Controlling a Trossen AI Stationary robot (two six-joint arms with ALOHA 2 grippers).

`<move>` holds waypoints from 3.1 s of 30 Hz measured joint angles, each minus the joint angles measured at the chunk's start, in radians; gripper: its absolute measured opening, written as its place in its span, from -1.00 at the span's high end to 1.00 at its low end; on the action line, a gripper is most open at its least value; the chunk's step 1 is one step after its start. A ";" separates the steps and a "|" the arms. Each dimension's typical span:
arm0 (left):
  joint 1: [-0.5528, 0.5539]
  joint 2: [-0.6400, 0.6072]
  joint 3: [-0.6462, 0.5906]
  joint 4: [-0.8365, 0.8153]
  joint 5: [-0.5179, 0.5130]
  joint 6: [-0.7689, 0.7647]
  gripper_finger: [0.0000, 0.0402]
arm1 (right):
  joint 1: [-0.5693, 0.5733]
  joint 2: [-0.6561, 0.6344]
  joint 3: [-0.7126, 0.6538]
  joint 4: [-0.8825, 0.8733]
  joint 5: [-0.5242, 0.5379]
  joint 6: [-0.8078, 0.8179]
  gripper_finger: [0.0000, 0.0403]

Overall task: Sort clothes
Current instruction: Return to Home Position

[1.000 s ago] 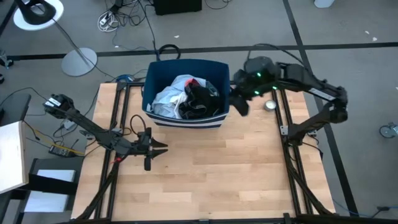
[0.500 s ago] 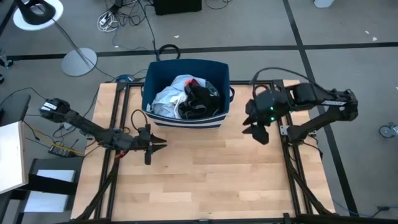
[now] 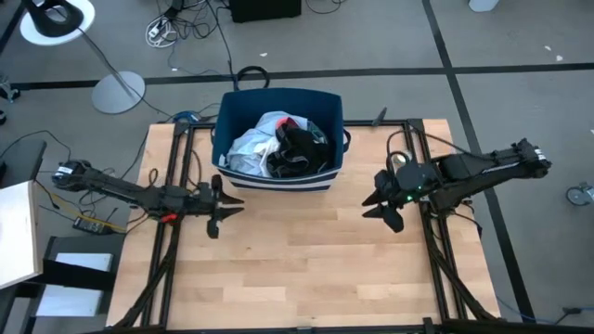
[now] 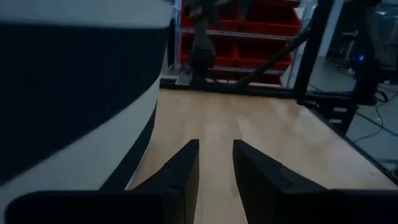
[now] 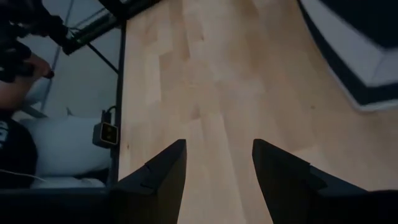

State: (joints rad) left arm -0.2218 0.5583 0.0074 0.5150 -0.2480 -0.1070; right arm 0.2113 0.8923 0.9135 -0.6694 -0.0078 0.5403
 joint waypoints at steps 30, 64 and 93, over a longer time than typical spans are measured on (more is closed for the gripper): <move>0.307 -0.558 -0.001 -0.371 0.321 0.077 0.48 | 0.077 -0.117 -0.334 0.520 -0.061 0.027 0.07; 0.306 -0.553 -0.001 -0.500 0.273 0.021 0.48 | 0.083 -0.115 -0.336 0.521 0.052 -0.194 0.08; 0.306 -0.553 -0.001 -0.483 0.275 0.020 0.48 | -0.372 -0.273 -0.897 1.288 -0.197 -0.262 0.09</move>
State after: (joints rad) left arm 0.0841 0.0055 0.0063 0.0319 0.0273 -0.0868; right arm -0.1605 0.6189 0.0166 0.6188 -0.2044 0.2787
